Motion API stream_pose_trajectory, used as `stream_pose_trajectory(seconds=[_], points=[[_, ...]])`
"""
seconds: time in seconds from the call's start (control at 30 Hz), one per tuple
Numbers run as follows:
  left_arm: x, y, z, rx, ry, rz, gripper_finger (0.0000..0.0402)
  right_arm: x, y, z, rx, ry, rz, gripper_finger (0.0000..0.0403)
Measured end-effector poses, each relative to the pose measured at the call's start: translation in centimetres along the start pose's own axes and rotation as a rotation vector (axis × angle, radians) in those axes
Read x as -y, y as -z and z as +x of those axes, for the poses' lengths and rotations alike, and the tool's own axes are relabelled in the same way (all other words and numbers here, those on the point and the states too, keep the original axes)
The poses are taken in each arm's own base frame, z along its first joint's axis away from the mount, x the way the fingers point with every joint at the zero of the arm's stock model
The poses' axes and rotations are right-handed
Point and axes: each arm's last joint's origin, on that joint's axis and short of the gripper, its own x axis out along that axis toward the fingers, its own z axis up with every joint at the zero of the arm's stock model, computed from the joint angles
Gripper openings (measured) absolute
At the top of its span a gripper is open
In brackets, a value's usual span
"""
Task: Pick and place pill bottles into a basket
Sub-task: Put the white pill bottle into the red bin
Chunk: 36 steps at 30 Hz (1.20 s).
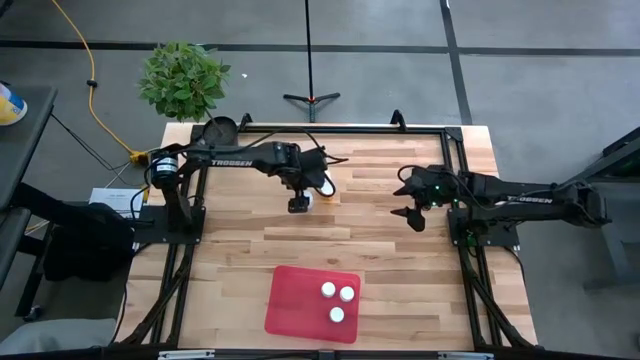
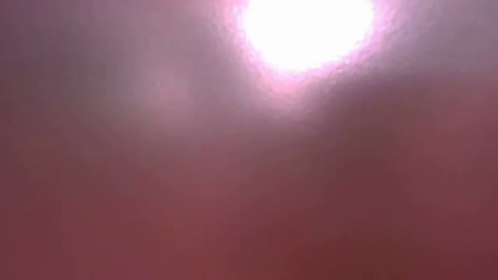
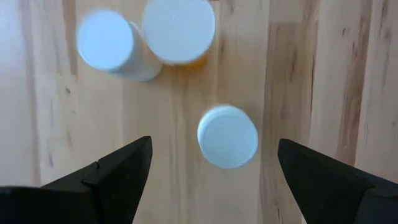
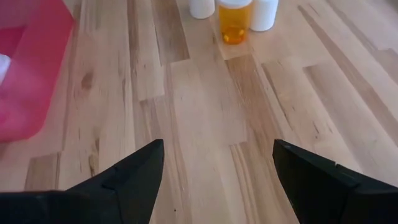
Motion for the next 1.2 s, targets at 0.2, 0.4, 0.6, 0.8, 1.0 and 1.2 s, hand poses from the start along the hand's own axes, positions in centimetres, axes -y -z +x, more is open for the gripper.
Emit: stream_pose_trajectory(seconds=[0.2,0.4,0.6,0.8,1.0,1.2], points=[[0.2,1.1,1.3,-0.040,0.006,-0.011,0.0380,-0.7,0.0,0.1,-0.002,-0.035,-0.036,0.0291],[0.1,0.5,1.5,0.029,-0.015,-0.005,0.0380,-1.2,0.1,0.1,-0.007,-0.050,-0.058,0.0291],[0.1,0.4,1.7,0.037,-0.017,-0.004,0.0380,-1.6,0.2,0.1,-0.011,-0.067,-0.070,0.0291],[0.1,0.4,1.8,0.033,-0.003,-0.012,0.0380,-1.7,0.2,0.1,-0.012,-0.074,-0.076,0.0291],[0.1,0.3,1.8,0.045,0.011,-0.028,0.0380,-1.7,0.2,0.1,-0.012,-0.073,-0.076,0.0291],[0.2,0.3,1.8,0.046,0.022,-0.052,0.0380,-1.7,0.2,0.1,-0.012,-0.075,-0.078,0.0291]])
